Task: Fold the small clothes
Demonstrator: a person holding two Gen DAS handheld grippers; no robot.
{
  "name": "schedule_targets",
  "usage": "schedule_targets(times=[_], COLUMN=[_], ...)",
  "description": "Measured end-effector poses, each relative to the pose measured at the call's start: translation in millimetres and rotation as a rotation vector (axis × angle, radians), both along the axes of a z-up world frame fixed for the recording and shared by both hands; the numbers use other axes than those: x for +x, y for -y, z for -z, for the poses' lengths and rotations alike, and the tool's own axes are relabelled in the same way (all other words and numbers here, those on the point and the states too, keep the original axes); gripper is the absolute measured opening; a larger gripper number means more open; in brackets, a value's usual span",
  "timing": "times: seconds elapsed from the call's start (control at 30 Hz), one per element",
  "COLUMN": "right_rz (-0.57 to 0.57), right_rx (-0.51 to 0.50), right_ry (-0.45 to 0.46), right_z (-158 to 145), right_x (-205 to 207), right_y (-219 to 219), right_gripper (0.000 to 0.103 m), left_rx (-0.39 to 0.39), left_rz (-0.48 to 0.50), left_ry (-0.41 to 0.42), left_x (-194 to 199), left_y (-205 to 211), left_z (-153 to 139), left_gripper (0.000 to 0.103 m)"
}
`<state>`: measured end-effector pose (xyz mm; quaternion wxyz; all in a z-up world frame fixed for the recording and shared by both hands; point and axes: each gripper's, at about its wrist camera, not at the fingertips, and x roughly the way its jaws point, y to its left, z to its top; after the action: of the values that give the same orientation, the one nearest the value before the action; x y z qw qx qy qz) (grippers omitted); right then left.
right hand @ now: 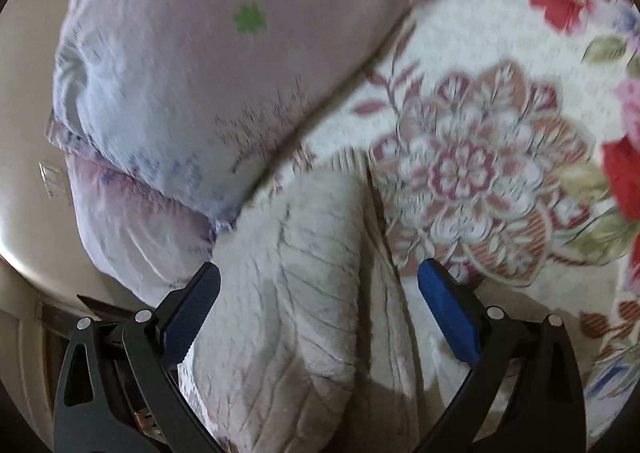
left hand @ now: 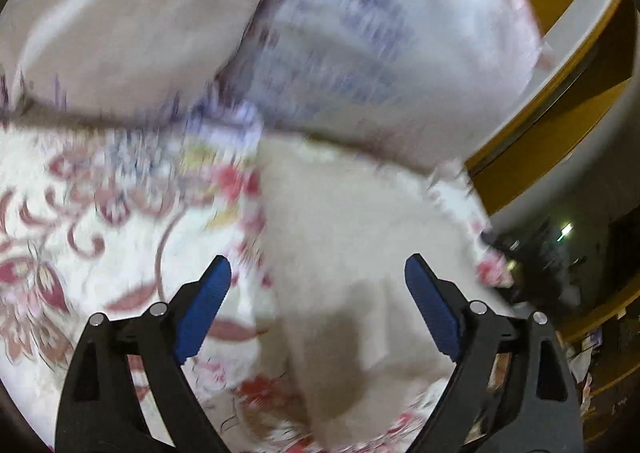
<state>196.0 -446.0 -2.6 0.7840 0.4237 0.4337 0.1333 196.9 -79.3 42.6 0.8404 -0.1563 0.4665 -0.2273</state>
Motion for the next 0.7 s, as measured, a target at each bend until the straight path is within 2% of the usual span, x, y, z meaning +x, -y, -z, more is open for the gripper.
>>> schedule_targets(times=[0.1, 0.13, 0.17, 0.23, 0.27, 0.33, 0.4, 0.43, 0.5, 0.53, 0.57, 0.6, 0.67, 0.7], right_rz=[-0.039, -0.051, -0.067, -0.084, -0.091, -0.106, -0.121, -0.154, -0.228, -0.292, -0.331, -0.355, -0.321, -0.287], right_rx=[-0.051, -0.063, -0.054, -0.034, -0.012, 0.064, 0.090, 0.148, 0.229, 0.235, 0.199, 0.126, -0.015, -0.043], right_ry=[0.013, 0.024, 0.024, 0.014, 0.030, 0.052, 0.100, 0.140, 0.183, 0.199, 0.197, 0.179, 0.149, 0.160], right_z=[0, 1, 4, 11, 11, 11, 6, 2, -2, -5, -7, -8, -10, -13], right_x=[3, 3, 5, 8, 8, 7, 2, -1, -1, -1, 1, 4, 6, 4], right_y=[-12, -16, -19, -25, -25, -26, -30, -36, -53, -72, -87, -104, -117, -114], right_gripper=[0.100, 0.092, 0.072, 0.059, 0.047, 0.043, 0.041, 0.040, 0.039, 0.039, 0.040, 0.041, 0.044, 0.044], left_rx=[0.035, 0.033, 0.022, -0.022, -0.049, -0.099, -0.167, -0.185, -0.159, -0.108, -0.080, -0.017, 0.090, 0.119], left_rz=[0.035, 0.038, 0.043, 0.043, 0.035, 0.018, 0.043, 0.063, 0.082, 0.062, 0.047, 0.010, -0.102, -0.148], left_ry=[-0.024, -0.017, -0.013, -0.028, -0.018, -0.036, -0.045, -0.048, -0.005, 0.047, 0.069, 0.092, 0.114, 0.130], left_x=[-2, 0, 1, 6, 6, 11, 10, 7, -9, -19, -22, -24, -25, -29], left_y=[17, 20, 24, 29, 29, 24, 7, -4, -30, -47, -56, -72, -92, -102], left_z=[16, 19, 21, 29, 30, 33, 25, 20, 2, -9, -13, -18, -20, -23], left_gripper=[0.090, 0.091, 0.091, 0.090, 0.081, 0.054, 0.038, 0.037, 0.037, 0.037, 0.038, 0.043, 0.057, 0.068])
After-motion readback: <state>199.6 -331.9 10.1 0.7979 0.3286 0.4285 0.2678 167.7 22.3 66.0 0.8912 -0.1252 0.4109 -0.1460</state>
